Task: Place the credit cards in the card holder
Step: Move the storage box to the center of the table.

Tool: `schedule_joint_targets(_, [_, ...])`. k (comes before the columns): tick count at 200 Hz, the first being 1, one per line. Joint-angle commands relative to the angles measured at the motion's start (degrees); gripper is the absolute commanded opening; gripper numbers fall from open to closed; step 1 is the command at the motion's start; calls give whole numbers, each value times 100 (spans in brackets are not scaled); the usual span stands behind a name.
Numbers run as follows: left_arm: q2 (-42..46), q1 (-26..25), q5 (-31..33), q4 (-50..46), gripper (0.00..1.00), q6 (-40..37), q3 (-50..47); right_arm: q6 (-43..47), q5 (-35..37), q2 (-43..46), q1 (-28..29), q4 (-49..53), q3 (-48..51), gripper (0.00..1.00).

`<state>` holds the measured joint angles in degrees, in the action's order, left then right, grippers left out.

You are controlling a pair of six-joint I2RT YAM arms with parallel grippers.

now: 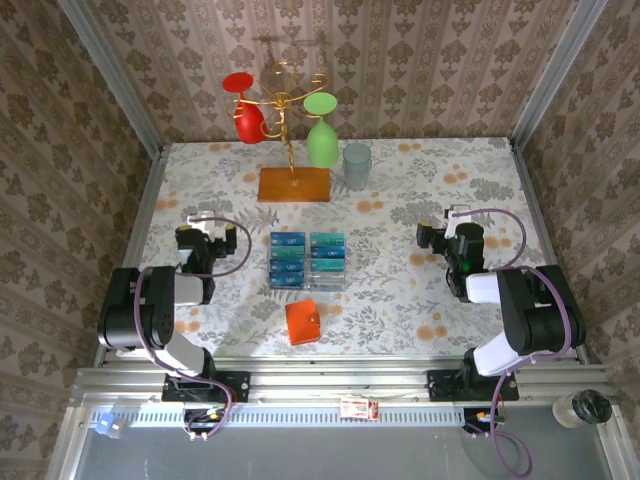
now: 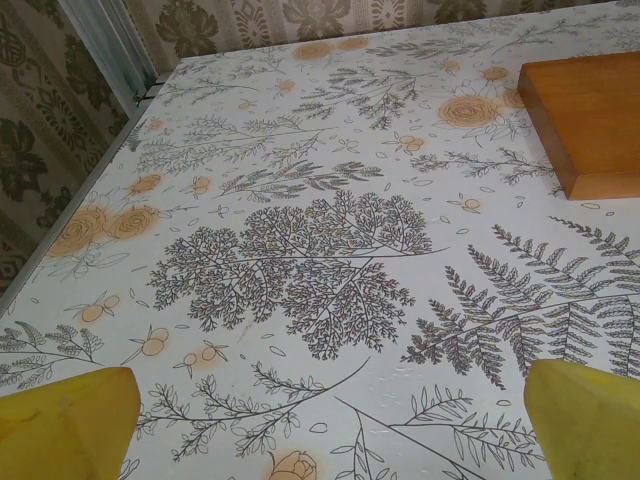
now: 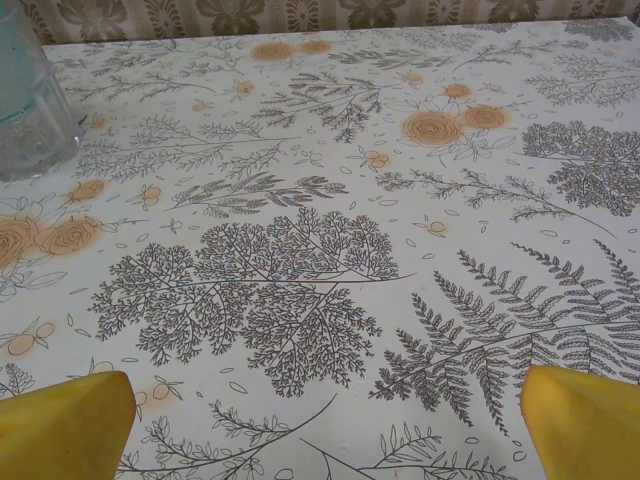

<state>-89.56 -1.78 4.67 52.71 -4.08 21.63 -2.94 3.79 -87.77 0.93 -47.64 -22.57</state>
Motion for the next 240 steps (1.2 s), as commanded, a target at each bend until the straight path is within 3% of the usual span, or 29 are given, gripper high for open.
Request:
schedule_joint_targets(1, [23,6,-63,18,100,47,74,92,-90,3,-23,-26,-134,100])
schedule_joint_targets(240, [21,91,-194,-41,100,110,106,85,-91,-11,-31,-13,-146,100])
